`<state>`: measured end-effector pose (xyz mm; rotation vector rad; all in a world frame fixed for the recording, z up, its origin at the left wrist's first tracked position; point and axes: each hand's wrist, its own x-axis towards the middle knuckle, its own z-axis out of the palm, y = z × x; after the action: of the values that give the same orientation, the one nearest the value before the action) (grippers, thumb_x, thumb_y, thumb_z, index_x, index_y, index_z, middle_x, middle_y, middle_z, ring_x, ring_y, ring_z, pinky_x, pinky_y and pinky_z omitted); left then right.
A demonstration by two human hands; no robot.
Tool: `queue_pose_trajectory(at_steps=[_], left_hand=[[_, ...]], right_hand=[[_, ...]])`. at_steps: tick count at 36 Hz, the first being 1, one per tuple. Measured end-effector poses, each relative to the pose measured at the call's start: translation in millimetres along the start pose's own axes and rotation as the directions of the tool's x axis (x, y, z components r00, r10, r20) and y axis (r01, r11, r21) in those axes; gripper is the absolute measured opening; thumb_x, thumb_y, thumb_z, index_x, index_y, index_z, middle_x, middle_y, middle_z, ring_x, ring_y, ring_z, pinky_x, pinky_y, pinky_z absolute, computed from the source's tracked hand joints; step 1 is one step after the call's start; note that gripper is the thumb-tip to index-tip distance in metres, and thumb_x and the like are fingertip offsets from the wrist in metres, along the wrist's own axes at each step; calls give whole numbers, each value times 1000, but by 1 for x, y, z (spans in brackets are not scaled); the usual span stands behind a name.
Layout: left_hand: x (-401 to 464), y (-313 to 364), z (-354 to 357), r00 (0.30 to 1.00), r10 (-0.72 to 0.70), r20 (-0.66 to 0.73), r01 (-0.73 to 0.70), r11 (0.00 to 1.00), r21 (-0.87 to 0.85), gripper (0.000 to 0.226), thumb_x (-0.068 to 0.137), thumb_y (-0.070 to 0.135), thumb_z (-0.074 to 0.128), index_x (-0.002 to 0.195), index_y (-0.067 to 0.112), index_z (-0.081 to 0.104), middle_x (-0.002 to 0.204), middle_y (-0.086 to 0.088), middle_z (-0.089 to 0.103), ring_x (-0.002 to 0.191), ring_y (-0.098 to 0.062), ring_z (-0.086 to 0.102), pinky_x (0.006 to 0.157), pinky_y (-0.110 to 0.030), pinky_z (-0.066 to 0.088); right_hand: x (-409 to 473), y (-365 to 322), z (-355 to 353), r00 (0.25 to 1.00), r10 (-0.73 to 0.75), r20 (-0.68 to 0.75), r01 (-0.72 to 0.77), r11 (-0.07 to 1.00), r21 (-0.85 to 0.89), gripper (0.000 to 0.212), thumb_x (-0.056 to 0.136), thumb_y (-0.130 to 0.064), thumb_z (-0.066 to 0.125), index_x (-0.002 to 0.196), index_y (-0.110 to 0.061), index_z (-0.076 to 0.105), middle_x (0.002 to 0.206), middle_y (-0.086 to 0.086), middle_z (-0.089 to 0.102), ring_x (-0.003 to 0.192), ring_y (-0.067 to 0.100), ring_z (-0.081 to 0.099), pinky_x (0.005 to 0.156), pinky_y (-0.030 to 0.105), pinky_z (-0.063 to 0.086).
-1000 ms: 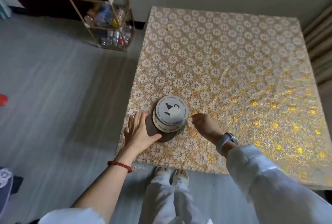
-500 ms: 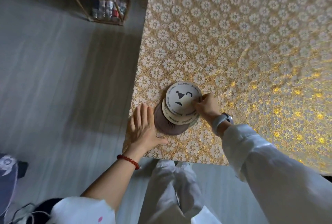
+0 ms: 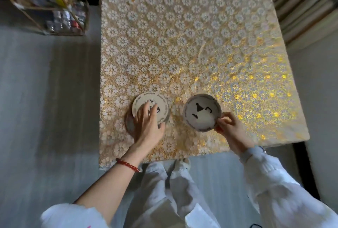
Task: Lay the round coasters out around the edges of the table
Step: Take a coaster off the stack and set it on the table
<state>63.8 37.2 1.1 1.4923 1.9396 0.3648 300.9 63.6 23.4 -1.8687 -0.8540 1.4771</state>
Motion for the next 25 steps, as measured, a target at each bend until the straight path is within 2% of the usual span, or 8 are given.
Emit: queue_pose_trajectory(at_steps=[3,5,7,10,13,17,20,25], left_hand=[[-4,26,21,995,87,54,-79,988,-132,60,85,12,57,139,16,30,151,-6,15,138,-20,15,114,-38,19],[-9,37,40,986,120,120,-98,980,-173,59,87,11,54,140,17,29,152,-3,13,140,-19,11,113,-29,14],[-15,42,61,972,141,190,-127,988,-87,62,87,16,54,142,16,24,153,-3,12,141,-22,6,116,-35,9],[-23,42,89,954,110,278,-131,990,57,72,85,27,56,143,17,16,155,-4,4,142,-23,-4,116,-48,6],[-30,42,107,946,88,312,-145,976,164,88,80,38,63,144,18,7,156,-6,-11,141,-24,-18,114,-56,-4],[-30,42,115,949,82,305,-160,957,243,103,73,49,67,145,18,-1,153,-9,-22,138,-26,-27,105,-51,-19],[-26,45,115,959,61,278,-130,963,236,109,70,45,72,145,21,-4,153,-6,-24,136,-21,-31,102,-51,-20],[-23,49,116,961,21,275,-99,957,274,111,68,45,74,145,22,-3,153,-7,-24,137,-22,-29,105,-52,-16]], right_hand=[[-1,21,-24,997,53,-49,-53,999,10,10,88,5,46,91,-5,46,66,12,50,54,16,52,44,14,48],[0,36,-33,995,78,-59,-81,996,-37,12,87,8,47,92,-3,47,64,12,50,45,9,55,42,13,47],[3,48,-38,995,65,-78,-79,979,-186,13,85,10,49,90,-1,51,65,10,53,40,5,54,37,9,45],[9,59,-44,997,-14,-76,-17,919,-394,12,81,12,50,91,7,56,74,13,59,50,10,54,35,4,40],[11,62,-49,999,-35,-33,15,875,-484,13,80,6,54,93,6,57,79,17,62,60,19,57,46,14,49],[12,60,-54,998,-51,32,60,815,-576,9,75,2,55,80,1,62,72,10,60,67,20,56,52,24,40],[17,60,-56,997,-67,29,70,780,-622,18,78,-3,51,62,-10,56,60,8,55,57,22,49,57,27,35],[23,54,-53,991,-115,-65,64,848,-527,20,88,-13,49,102,-2,58,87,17,68,70,25,59,65,35,50]])
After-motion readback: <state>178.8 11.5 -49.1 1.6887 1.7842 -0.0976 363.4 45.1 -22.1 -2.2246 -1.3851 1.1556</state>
